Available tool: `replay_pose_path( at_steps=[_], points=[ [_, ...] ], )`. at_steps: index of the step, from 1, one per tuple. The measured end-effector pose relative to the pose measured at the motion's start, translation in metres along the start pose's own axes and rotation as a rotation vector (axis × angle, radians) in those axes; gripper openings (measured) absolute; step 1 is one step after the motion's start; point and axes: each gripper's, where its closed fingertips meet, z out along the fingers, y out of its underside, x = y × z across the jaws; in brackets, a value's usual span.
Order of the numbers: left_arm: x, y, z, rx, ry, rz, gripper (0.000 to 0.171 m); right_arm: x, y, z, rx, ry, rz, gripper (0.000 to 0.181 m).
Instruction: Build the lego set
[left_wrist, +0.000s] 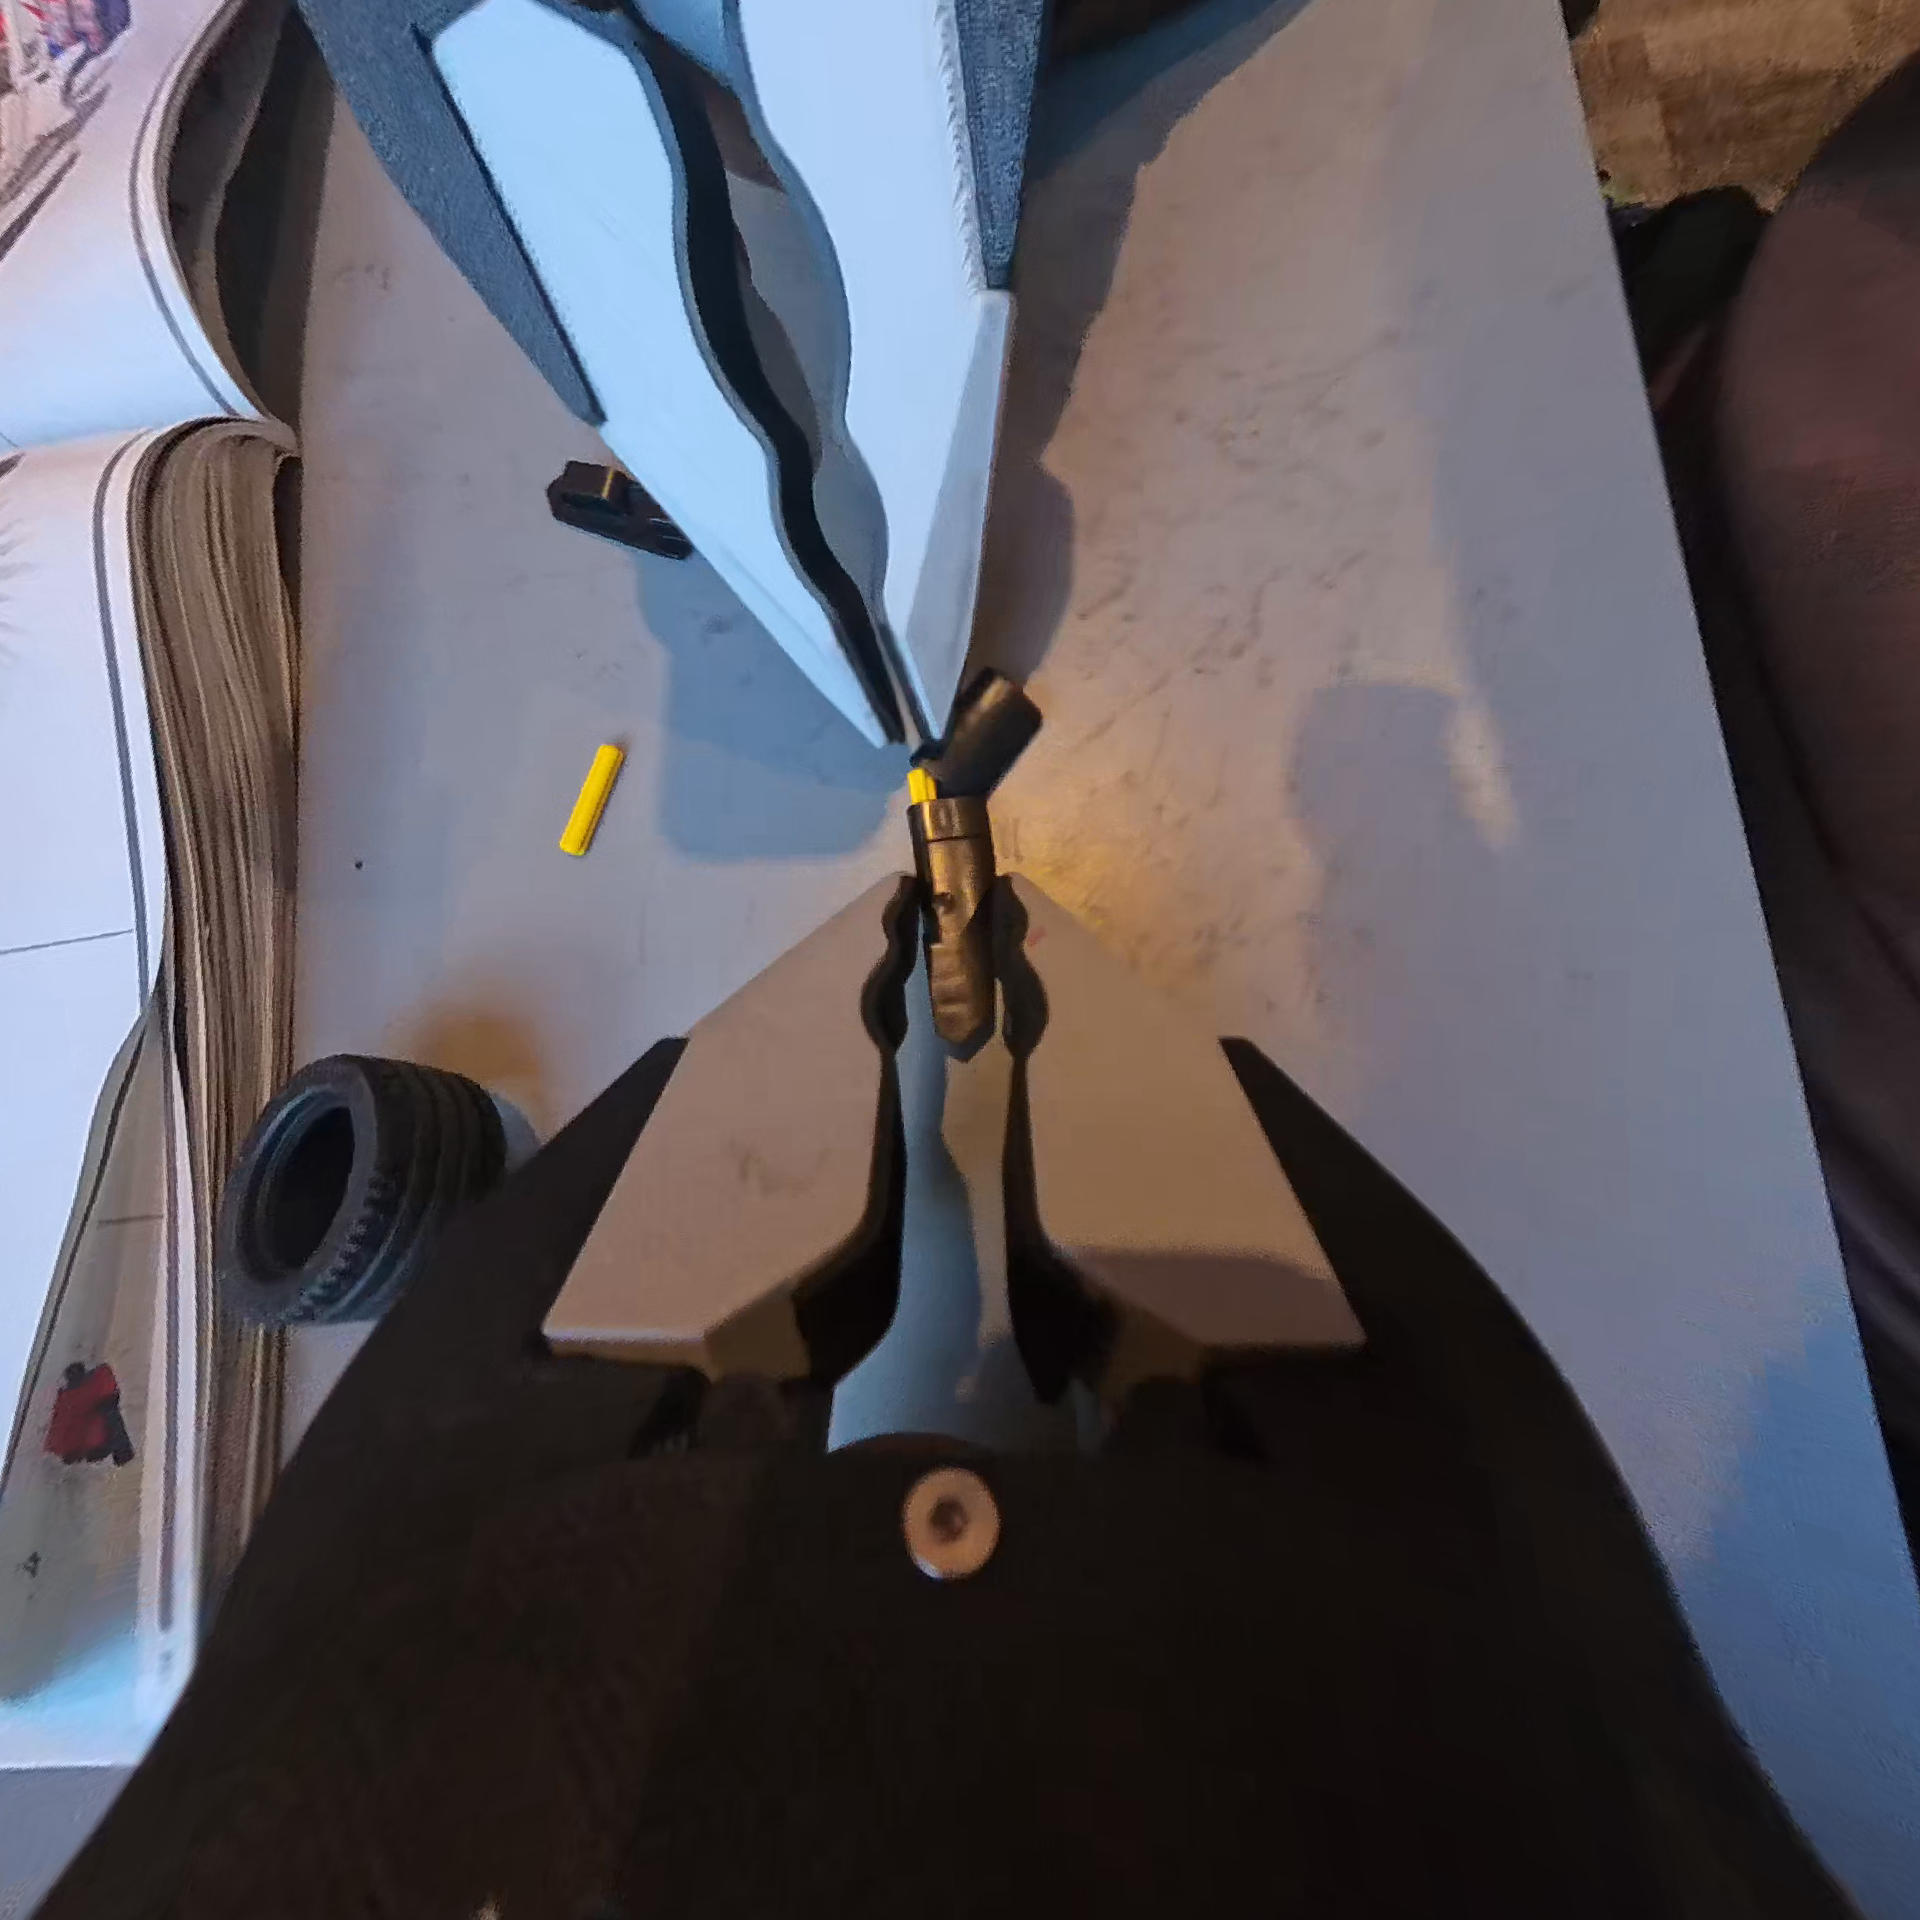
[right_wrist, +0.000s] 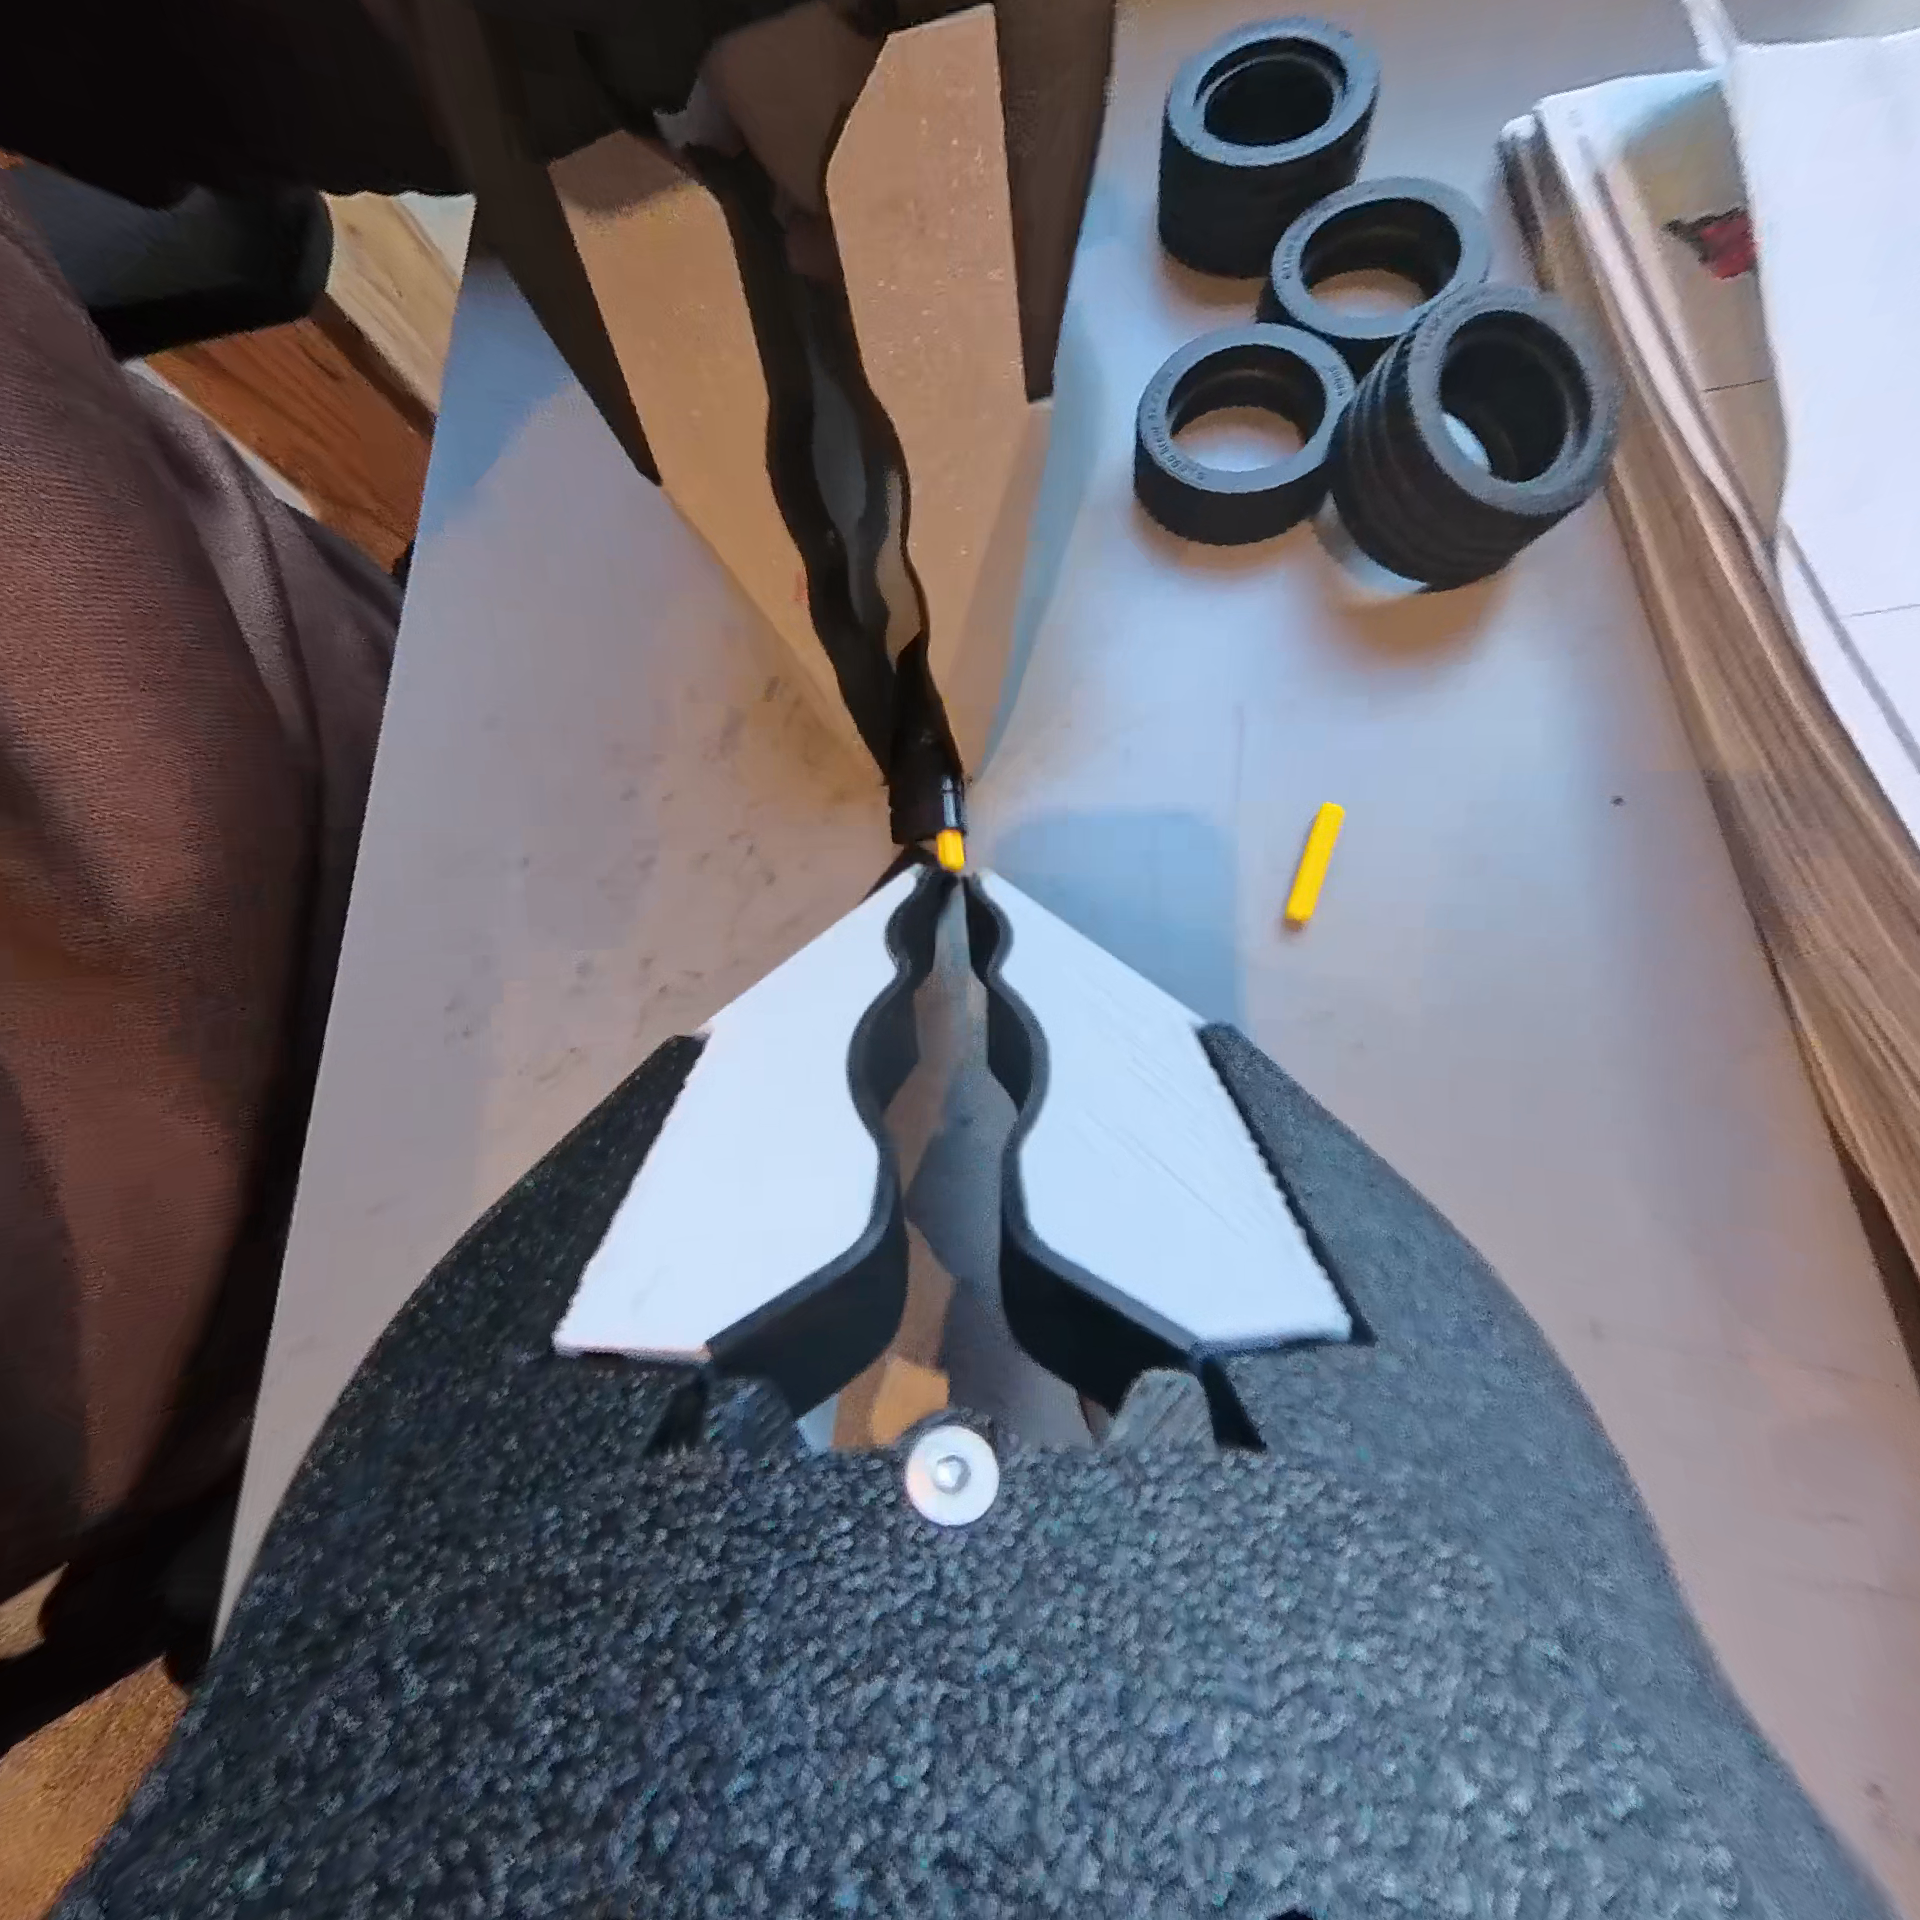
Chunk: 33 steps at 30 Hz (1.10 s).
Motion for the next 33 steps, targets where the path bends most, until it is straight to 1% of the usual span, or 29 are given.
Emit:
replay_pose_path(
  at_steps=[4, 7, 13, 16, 19, 22, 24, 26, 30, 33],
  points=[
    [-0.001, 0.001, -0.001, 0.024, -0.027, -0.059, 0.011, 0.006, -0.003, -0.001, 0.037, 0.032, 0.059, 0.010],
    [-0.001, 0.003, -0.003, 0.019, -0.038, -0.071, 0.011, 0.013, -0.004, -0.001, 0.052, 0.081, 0.129, 0.016],
    [-0.006, 0.007, -0.005, 0.035, -0.047, -0.159, 0.011, 0.018, 0.002, -0.011, 0.086, 0.237, 0.241, 0.029],
    [-0.009, 0.007, -0.005, 0.032, -0.062, -0.186, 0.011, 0.021, 0.010, -0.014, 0.064, 0.335, 0.242, 0.035],
    [-0.012, 0.007, -0.005, 0.024, -0.077, -0.207, 0.011, 0.025, 0.014, -0.017, 0.064, 0.423, 0.255, 0.035],
    [-0.015, 0.011, -0.008, 0.014, -0.092, -0.219, 0.011, 0.030, 0.016, -0.018, 0.051, 0.474, 0.254, 0.036],
    [-0.017, 0.014, -0.010, -0.002, -0.108, -0.224, 0.011, 0.032, 0.019, -0.015, 0.017, 0.475, 0.262, 0.038],
    [-0.017, 0.014, -0.010, 0.004, -0.104, -0.235, 0.011, 0.034, 0.019, -0.014, 0.015, 0.476, 0.262, 0.037],
    [-0.018, 0.014, -0.010, 0.021, -0.079, -0.271, 0.011, 0.039, 0.020, -0.017, 0.029, 0.462, 0.287, 0.025],
    [-0.018, 0.014, -0.009, 0.018, -0.084, -0.264, 0.011, 0.042, 0.019, -0.017, 0.031, 0.450, 0.286, 0.022]
  ],
)
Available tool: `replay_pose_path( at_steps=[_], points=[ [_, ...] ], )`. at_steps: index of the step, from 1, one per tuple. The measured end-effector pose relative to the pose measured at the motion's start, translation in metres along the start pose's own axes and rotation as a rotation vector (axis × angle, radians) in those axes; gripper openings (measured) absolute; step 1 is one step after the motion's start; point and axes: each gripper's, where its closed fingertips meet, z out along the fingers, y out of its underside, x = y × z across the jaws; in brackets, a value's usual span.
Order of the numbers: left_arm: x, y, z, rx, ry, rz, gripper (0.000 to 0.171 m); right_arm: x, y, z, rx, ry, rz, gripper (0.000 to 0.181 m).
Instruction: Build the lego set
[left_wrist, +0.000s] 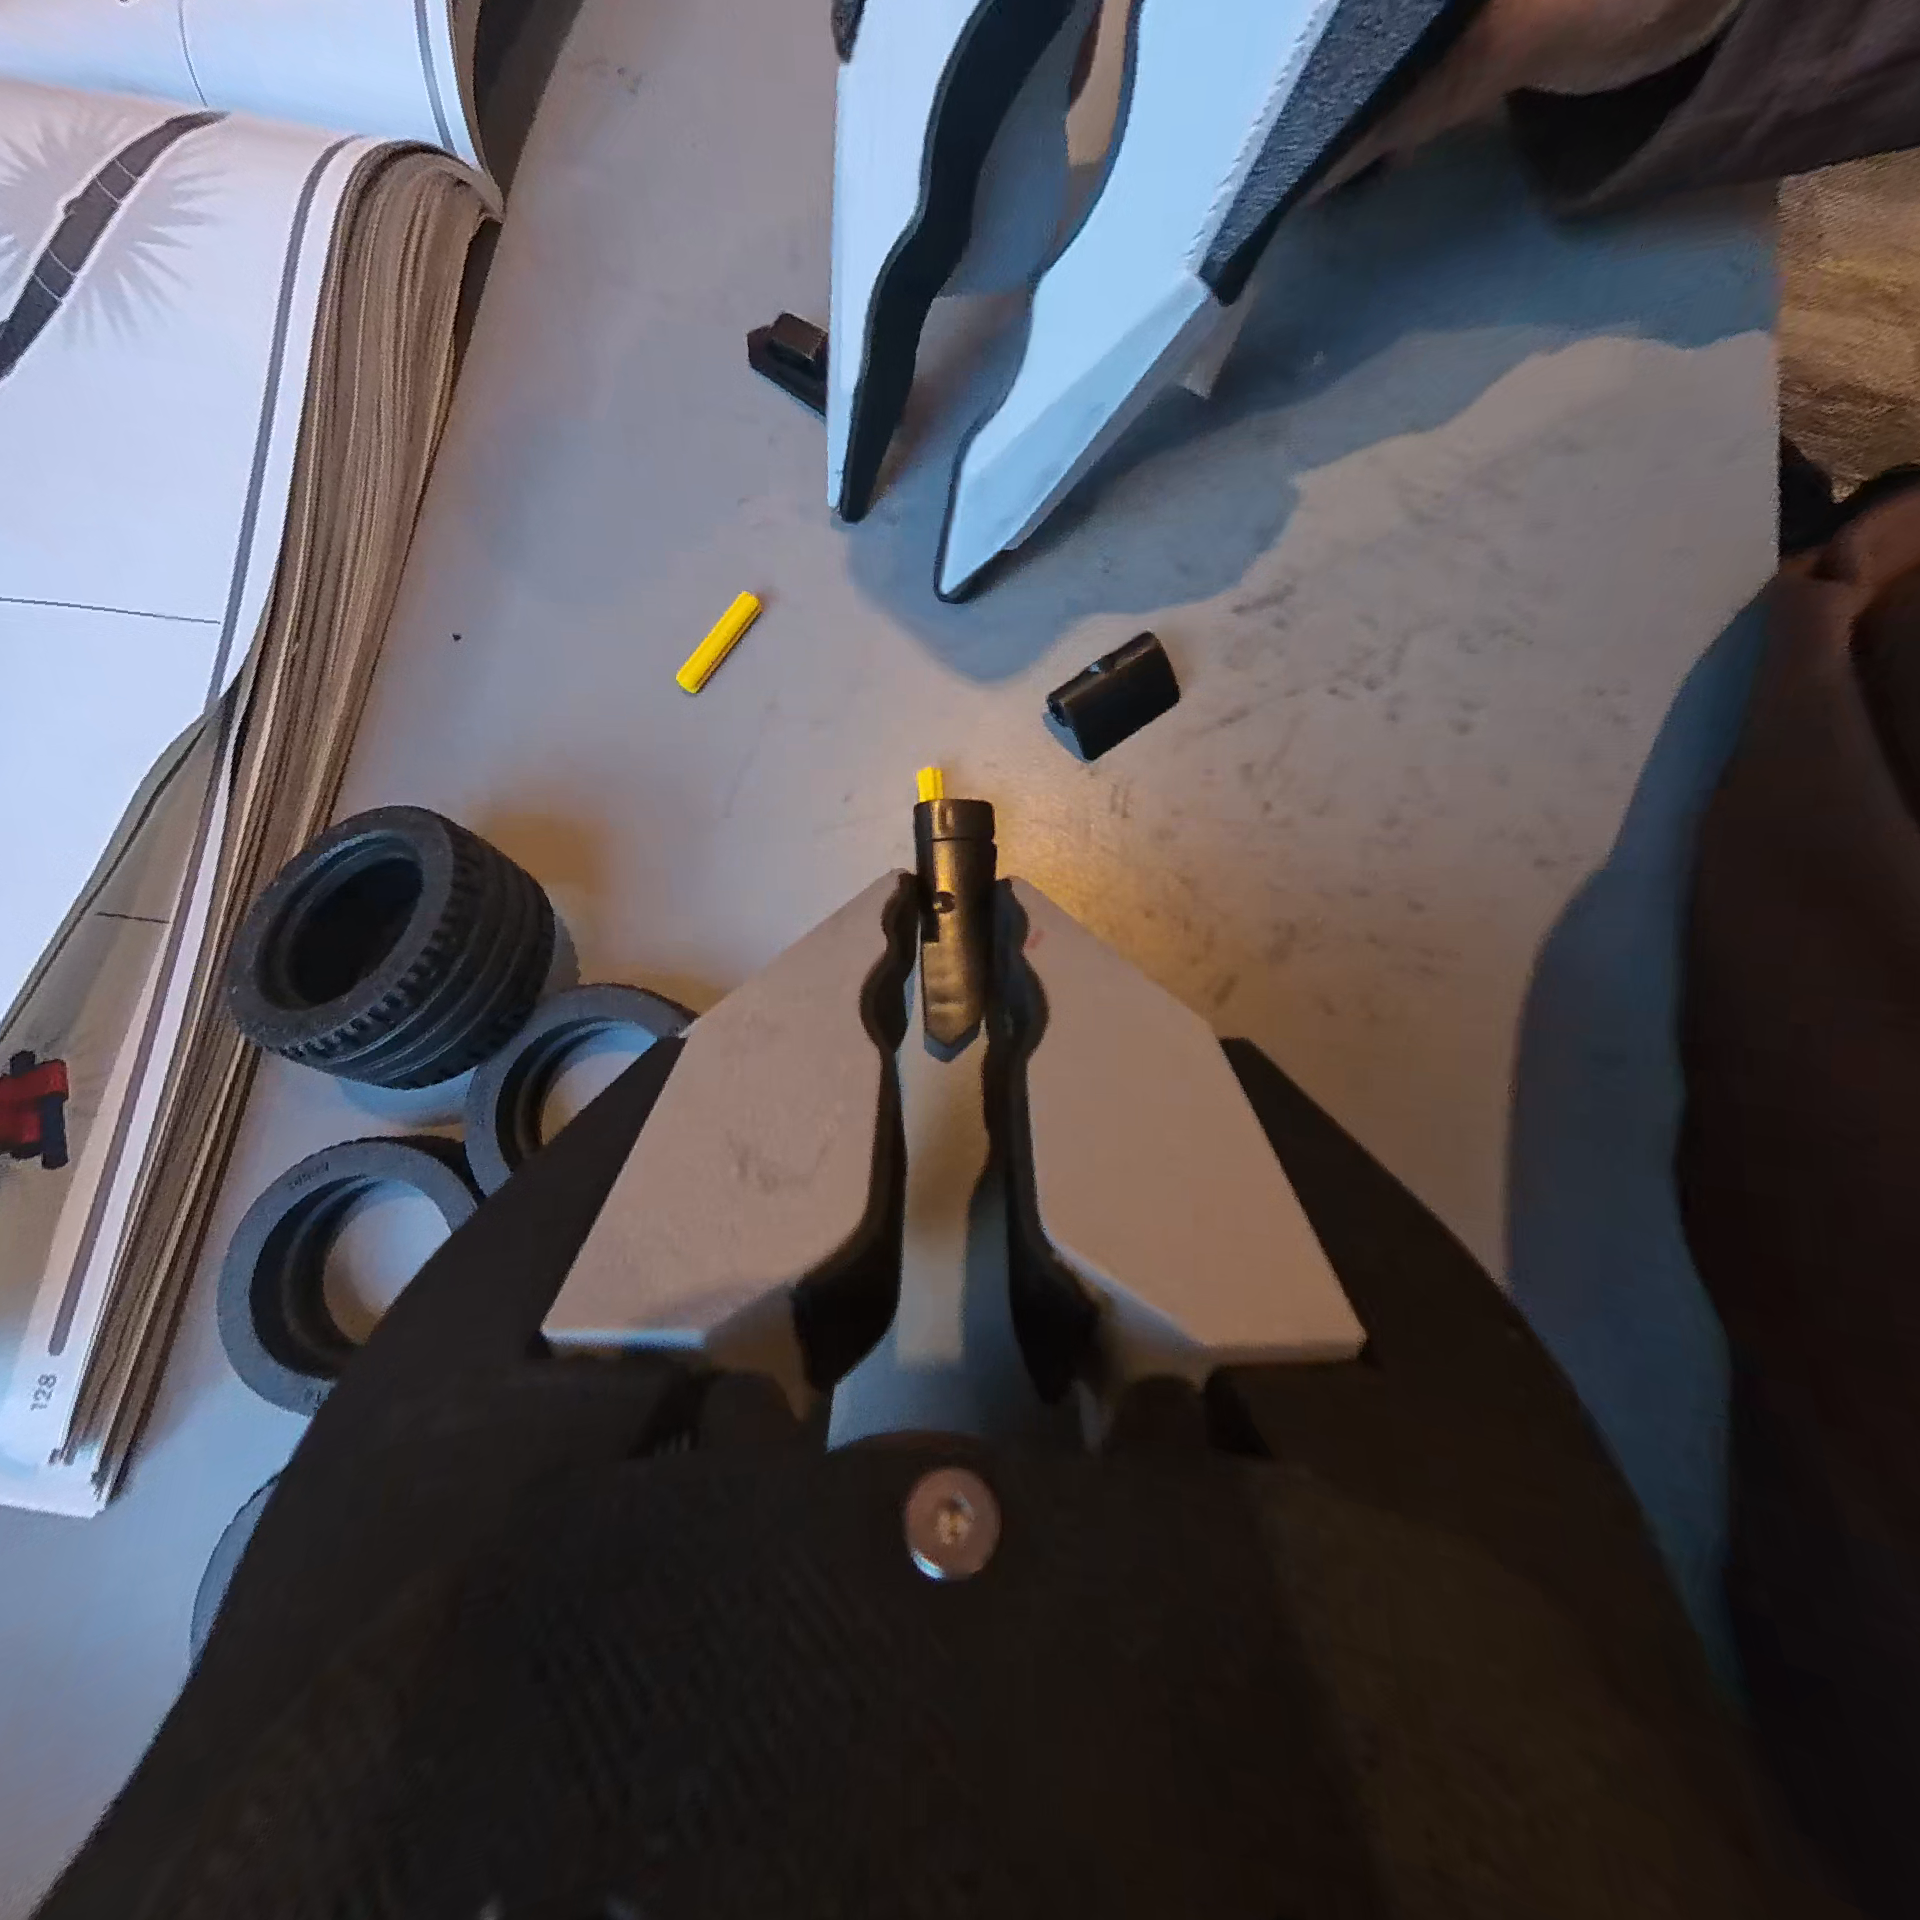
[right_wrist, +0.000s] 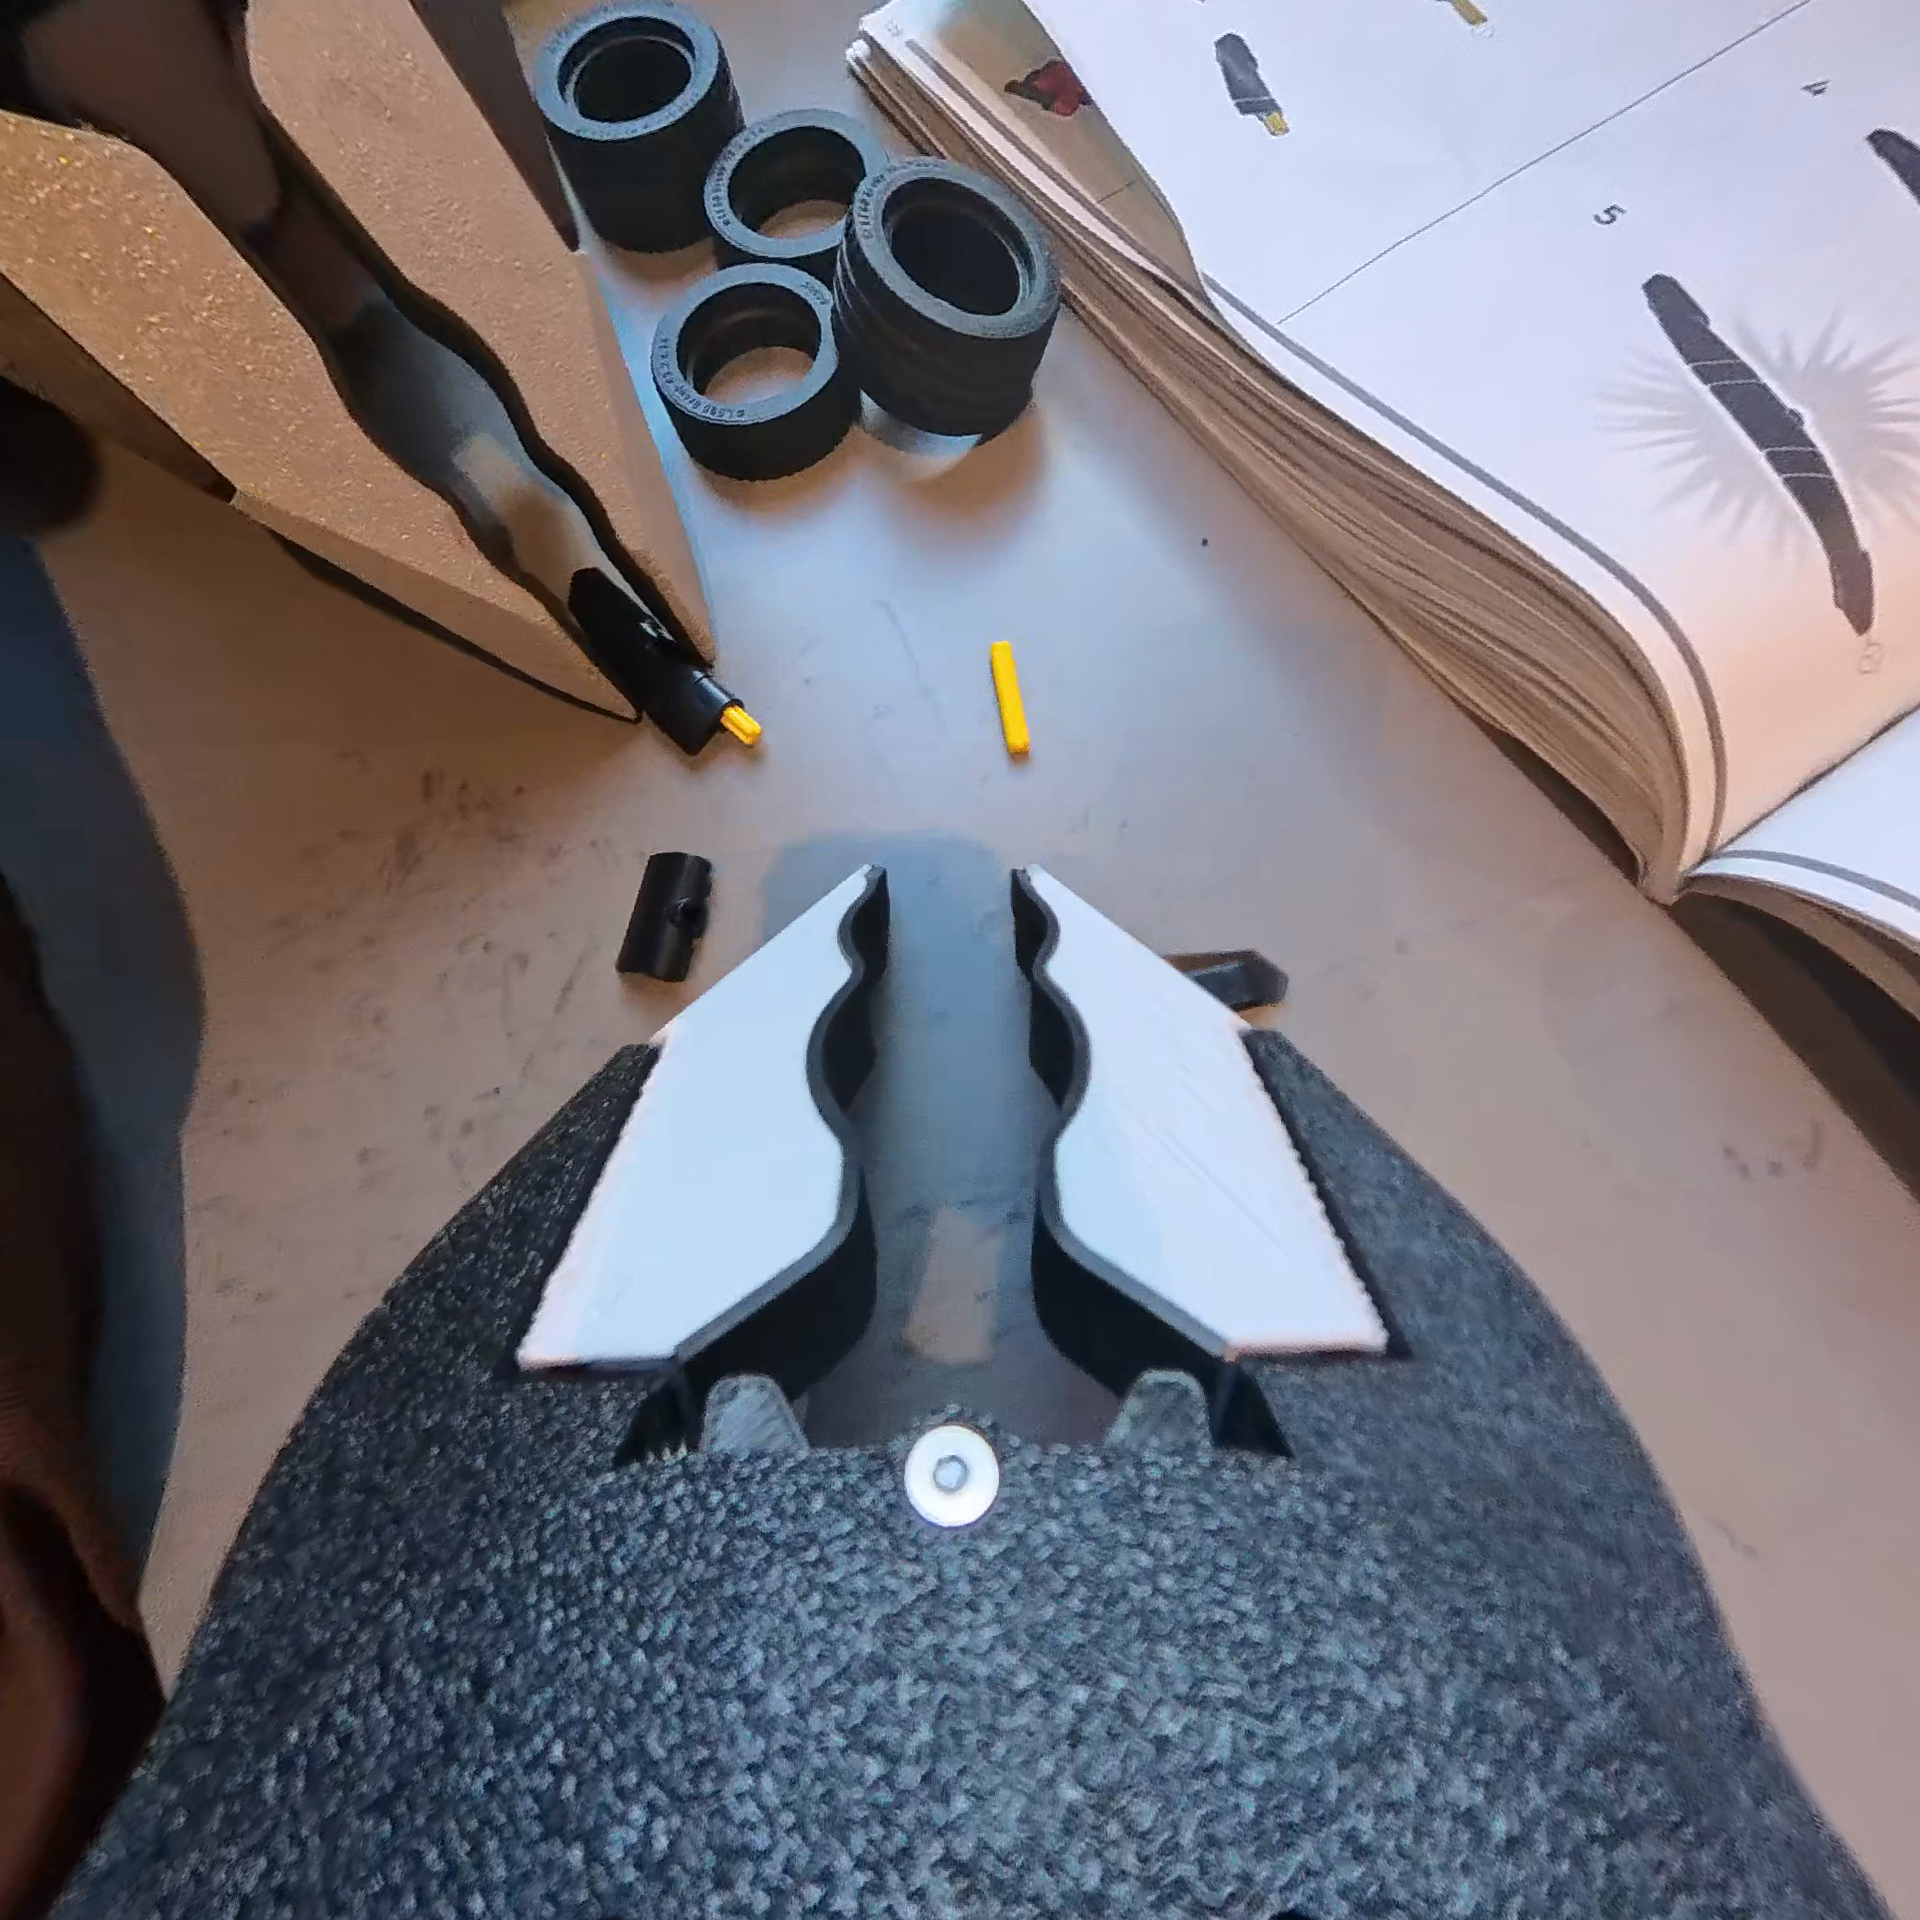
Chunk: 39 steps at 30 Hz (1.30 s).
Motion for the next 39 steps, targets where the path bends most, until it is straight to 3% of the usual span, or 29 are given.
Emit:
replay_pose_path(
  at_steps=[5, 13, 25, 30, 34, 39],
  points=[
    [0.000, 0.001, -0.001, -0.006, -0.005, 0.012, 0.011, 0.003, -0.002, 0.001, 0.001, 0.023, -0.022, 0.020],
    [0.000, 0.001, -0.001, -0.009, -0.011, 0.044, 0.011, 0.002, -0.004, -0.016, 0.094, 0.044, 0.019, 0.030],
    [0.005, 0.003, -0.004, 0.030, 0.090, 0.060, 0.016, -0.047, 0.008, -0.017, 0.049, -0.071, -0.022, 0.038],
    [0.006, 0.003, -0.003, 0.030, 0.088, 0.092, 0.017, -0.053, 0.011, -0.007, -0.013, -0.032, -0.090, 0.030],
    [0.007, 0.003, -0.003, 0.033, 0.103, 0.095, 0.012, -0.051, 0.008, -0.003, -0.011, -0.086, -0.099, 0.014],
    [0.014, 0.002, -0.003, 0.036, 0.116, 0.147, 0.012, -0.047, 0.006, -0.002, -0.020, -0.206, -0.170, 0.012]
  ],
)
